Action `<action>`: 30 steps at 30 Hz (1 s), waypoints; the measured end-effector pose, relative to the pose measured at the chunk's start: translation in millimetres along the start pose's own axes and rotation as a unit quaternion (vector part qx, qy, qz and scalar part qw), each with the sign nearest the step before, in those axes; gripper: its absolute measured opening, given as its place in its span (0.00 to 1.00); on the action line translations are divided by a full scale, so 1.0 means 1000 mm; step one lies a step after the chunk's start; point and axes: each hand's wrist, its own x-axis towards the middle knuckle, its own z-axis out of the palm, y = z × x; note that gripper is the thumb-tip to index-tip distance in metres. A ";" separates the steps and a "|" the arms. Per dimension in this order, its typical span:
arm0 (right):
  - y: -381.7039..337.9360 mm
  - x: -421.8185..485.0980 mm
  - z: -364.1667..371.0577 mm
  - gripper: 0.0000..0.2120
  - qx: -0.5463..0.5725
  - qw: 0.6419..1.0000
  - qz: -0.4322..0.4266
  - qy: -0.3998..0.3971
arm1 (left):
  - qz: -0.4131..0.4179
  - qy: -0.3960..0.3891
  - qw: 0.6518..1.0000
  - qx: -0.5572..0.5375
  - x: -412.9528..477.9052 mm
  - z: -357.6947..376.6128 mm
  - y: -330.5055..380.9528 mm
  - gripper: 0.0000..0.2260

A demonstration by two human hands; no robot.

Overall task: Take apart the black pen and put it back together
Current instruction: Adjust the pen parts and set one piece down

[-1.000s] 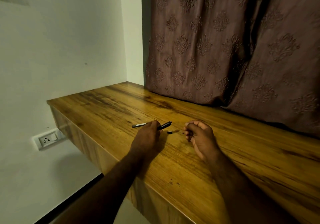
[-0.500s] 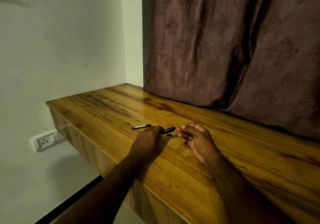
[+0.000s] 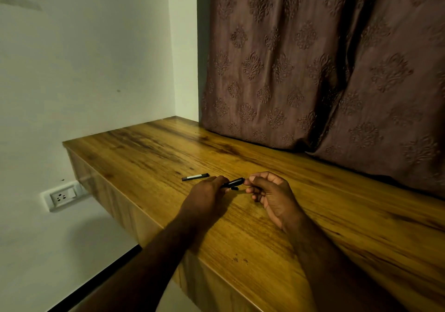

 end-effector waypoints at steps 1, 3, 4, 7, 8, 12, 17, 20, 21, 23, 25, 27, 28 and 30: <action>0.000 0.000 0.000 0.03 0.000 1.000 0.001 0.000 | -0.002 0.000 1.000 -0.001 0.000 0.000 0.000 0.14; 0.000 0.000 0.000 0.03 0.004 1.000 0.002 0.001 | -0.003 0.000 1.000 -0.003 0.000 0.000 0.001 0.16; 0.000 0.000 -0.001 0.03 0.007 1.000 0.002 0.002 | -0.003 -0.001 1.000 -0.004 0.000 0.000 0.001 0.16; 0.000 0.000 -0.001 0.03 0.008 1.000 0.003 0.001 | -0.003 -0.002 1.000 -0.003 0.000 0.000 0.001 0.15; 0.000 0.000 -0.001 0.03 0.008 1.000 0.003 0.001 | -0.004 -0.002 1.000 -0.003 -0.001 0.001 0.001 0.14; -0.001 0.001 -0.001 0.02 0.020 1.000 0.007 0.010 | -0.001 0.002 1.000 -0.003 -0.001 0.000 0.002 0.14; -0.001 0.001 -0.001 0.02 0.013 1.000 0.004 0.011 | 0.011 0.006 1.000 -0.003 -0.001 0.000 0.002 0.17; 0.000 0.001 -0.001 0.02 0.003 1.000 0.000 0.009 | 0.011 0.010 1.000 -0.002 -0.001 -0.001 0.003 0.18; 0.000 0.001 -0.001 0.02 0.002 1.000 0.000 0.009 | 0.010 0.010 1.000 -0.003 -0.001 -0.001 0.003 0.18; 0.000 0.002 -0.001 0.02 0.004 1.000 0.000 0.008 | 0.002 0.008 1.000 -0.011 0.000 -0.001 0.004 0.22; 0.000 0.002 -0.002 0.02 0.006 1.000 0.001 0.007 | -0.007 0.006 1.000 -0.014 0.000 -0.002 0.005 0.23; 0.001 0.002 -0.002 0.02 0.003 1.000 0.001 0.006 | -0.010 0.006 1.000 -0.009 0.000 -0.001 0.004 0.19; 0.001 0.002 -0.002 0.02 0.002 1.000 0.001 0.006 | -0.010 0.006 1.000 -0.007 0.000 -0.001 0.004 0.17; 0.001 0.002 -0.001 0.02 0.002 1.000 0.001 0.005 | -0.012 0.004 1.000 -0.006 0.000 -0.001 0.004 0.15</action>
